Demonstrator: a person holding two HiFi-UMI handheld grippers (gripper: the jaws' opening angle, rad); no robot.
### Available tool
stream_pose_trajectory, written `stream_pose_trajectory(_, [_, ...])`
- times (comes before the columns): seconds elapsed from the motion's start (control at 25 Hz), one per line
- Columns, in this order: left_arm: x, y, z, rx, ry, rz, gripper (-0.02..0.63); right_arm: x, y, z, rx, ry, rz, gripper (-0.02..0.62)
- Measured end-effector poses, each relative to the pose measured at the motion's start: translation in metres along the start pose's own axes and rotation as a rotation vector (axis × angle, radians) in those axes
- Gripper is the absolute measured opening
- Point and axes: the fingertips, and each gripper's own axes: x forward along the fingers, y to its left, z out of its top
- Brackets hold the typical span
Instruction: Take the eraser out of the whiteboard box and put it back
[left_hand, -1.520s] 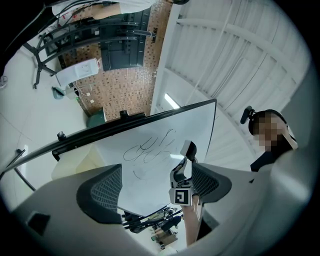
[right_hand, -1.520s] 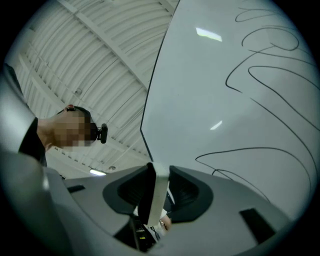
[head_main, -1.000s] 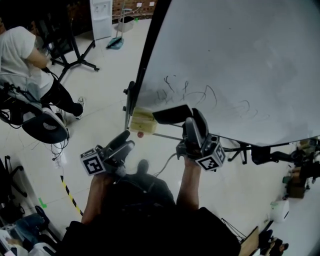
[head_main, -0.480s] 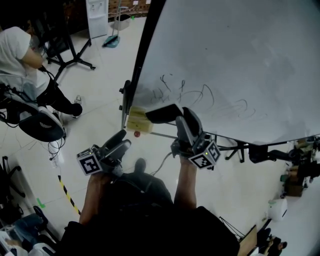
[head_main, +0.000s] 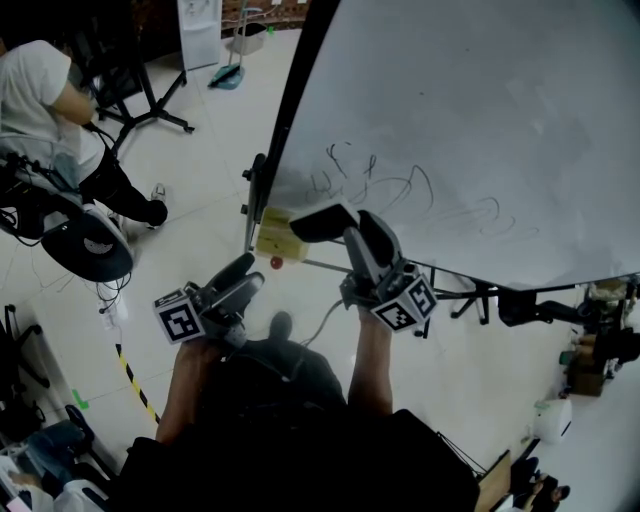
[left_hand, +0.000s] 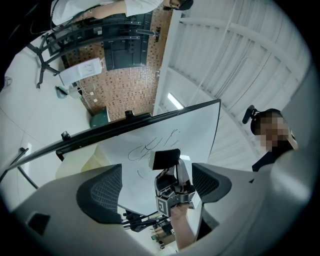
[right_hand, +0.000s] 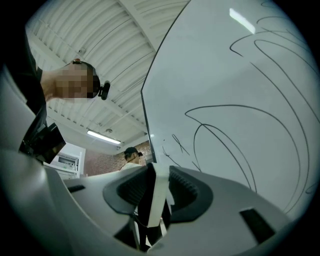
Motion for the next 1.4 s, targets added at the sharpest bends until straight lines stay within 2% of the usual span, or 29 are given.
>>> stream_pose_trajectory(0.4, [0.001,-0.003,0.001,-0.005,-0.022,-0.017,0.428,0.003,-0.005,-0.032,-0.067,0.102,-0.007,0.158])
stream_pose_trajectory(0.64, [-0.003,0.003,0.001,0.005,-0.019,0.015,0.428,0.004,-0.007,-0.044,-0.065,0.131,-0.002,0.158])
stream_pose_trajectory(0.76, [-0.001,0.0,0.002,0.0,-0.027,-0.001,0.428,0.006,-0.008,-0.05,-0.079,0.148,0.003,0.158])
stream_pose_trajectory(0.92, [-0.005,0.007,0.001,0.012,-0.023,0.03,0.428,0.007,-0.008,-0.063,-0.112,0.2,0.004,0.158])
stream_pose_trajectory(1.0, [-0.005,0.008,-0.001,-0.006,-0.024,0.025,0.428,0.008,-0.008,-0.071,-0.133,0.228,0.005,0.158])
stream_pose_trajectory(1.28, [-0.006,0.01,0.002,0.015,-0.019,0.036,0.428,0.009,-0.012,-0.092,-0.165,0.29,0.003,0.158])
stream_pose_trajectory(1.4, [-0.009,0.001,0.007,0.001,-0.043,0.018,0.428,0.013,-0.009,-0.105,-0.17,0.318,0.017,0.158])
